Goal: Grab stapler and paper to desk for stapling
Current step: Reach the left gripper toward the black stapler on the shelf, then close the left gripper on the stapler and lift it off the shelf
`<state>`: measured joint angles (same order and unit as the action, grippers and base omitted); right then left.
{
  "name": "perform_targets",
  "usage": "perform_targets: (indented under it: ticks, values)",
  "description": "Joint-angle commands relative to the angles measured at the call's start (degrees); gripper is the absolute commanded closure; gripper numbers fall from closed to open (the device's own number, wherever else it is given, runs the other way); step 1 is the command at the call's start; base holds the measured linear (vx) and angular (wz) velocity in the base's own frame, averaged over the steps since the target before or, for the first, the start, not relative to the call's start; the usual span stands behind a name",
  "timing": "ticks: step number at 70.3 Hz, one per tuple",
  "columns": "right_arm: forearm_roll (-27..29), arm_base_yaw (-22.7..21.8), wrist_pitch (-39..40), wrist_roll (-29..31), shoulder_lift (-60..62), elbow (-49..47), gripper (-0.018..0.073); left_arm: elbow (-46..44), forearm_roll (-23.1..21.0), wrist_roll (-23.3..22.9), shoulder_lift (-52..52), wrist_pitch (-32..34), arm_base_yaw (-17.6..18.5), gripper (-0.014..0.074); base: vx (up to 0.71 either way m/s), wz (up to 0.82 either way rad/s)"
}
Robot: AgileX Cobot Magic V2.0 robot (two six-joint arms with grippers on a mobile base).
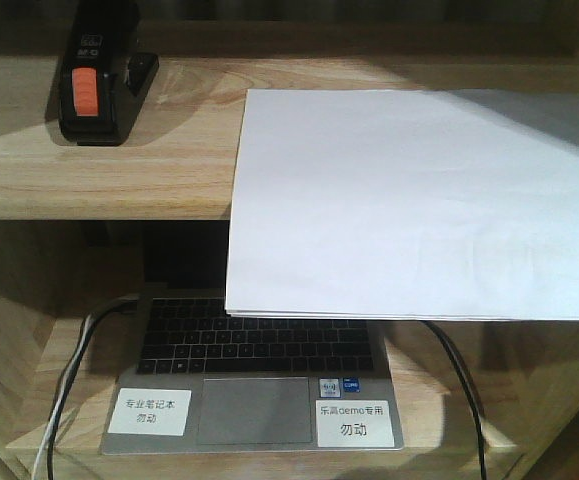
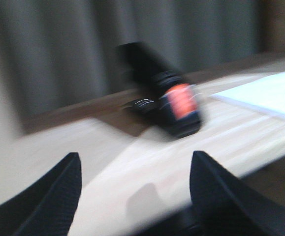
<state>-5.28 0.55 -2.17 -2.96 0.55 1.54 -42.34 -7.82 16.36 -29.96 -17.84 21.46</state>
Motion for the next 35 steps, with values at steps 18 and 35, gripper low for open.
perform_targets:
  ticks: [18,35]
  values:
    - [-0.2,0.0,4.3,0.2,0.6,0.2,0.0569,-17.7,-0.7,1.5,-20.1,1.8,5.4,0.0135,0.0,0.0]
    - [-0.2,0.0,4.3,0.2,0.6,0.2,0.0569,-36.5,-0.4,0.5,-34.4,-9.6,5.4,0.0135,0.0,0.0]
